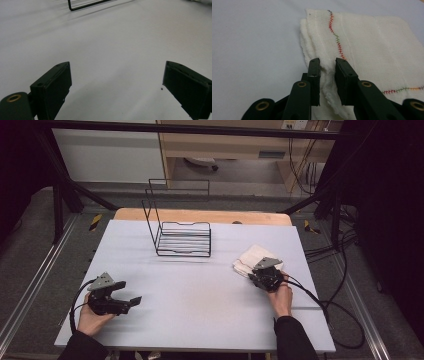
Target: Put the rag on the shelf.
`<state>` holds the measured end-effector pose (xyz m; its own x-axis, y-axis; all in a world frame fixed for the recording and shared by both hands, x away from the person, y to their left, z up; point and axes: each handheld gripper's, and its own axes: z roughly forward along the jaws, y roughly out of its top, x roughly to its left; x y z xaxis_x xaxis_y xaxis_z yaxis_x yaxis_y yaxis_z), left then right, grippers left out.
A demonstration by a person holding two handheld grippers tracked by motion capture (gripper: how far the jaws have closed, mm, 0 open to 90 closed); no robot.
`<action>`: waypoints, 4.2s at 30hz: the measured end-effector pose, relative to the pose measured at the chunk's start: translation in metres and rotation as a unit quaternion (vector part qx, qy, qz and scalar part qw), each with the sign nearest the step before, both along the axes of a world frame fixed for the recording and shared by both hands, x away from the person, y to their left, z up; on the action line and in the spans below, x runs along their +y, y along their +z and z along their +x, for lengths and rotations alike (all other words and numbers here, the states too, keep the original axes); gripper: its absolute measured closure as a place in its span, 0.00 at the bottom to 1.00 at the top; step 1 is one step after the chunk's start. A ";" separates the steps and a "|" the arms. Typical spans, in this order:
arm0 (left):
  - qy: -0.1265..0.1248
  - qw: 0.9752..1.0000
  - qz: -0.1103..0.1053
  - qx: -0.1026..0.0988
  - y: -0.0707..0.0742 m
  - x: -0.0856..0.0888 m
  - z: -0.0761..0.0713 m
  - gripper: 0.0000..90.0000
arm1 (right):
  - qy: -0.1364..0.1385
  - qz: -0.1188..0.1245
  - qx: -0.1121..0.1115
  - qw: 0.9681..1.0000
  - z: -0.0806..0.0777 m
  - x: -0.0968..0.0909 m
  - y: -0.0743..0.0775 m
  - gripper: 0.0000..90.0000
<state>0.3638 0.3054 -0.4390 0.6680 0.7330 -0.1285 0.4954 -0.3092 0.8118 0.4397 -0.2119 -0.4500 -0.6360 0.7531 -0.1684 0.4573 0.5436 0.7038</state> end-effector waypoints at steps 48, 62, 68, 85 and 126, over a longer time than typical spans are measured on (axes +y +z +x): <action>0.000 1.000 -0.001 -0.002 0.002 0.001 0.000 0.10 | 0.032 0.114 0.059 0.991 -0.047 0.033 0.021 0.92; 0.002 1.000 -0.003 0.001 0.002 0.000 -0.001 0.10 | 0.074 0.128 0.075 0.986 -0.072 0.058 0.019 0.92; 0.001 1.000 -0.002 0.002 0.003 0.000 -0.001 0.10 | 0.090 0.123 0.088 0.984 -0.082 0.069 0.013 0.92; -0.017 1.000 -0.003 0.020 0.015 -0.032 -0.003 0.17 | 0.004 0.170 0.044 0.984 -0.077 0.023 0.026 0.56; -0.098 0.989 0.038 0.106 -0.007 -0.231 0.053 0.82 | -0.099 0.150 0.088 0.980 -0.057 -0.011 -0.003 0.86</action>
<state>0.4164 0.0743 -0.4457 0.7616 0.6058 -0.2302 0.5770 -0.4723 0.6664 0.3830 -0.2231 -0.4530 -0.4716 0.8636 0.1781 0.6614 0.2129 0.7191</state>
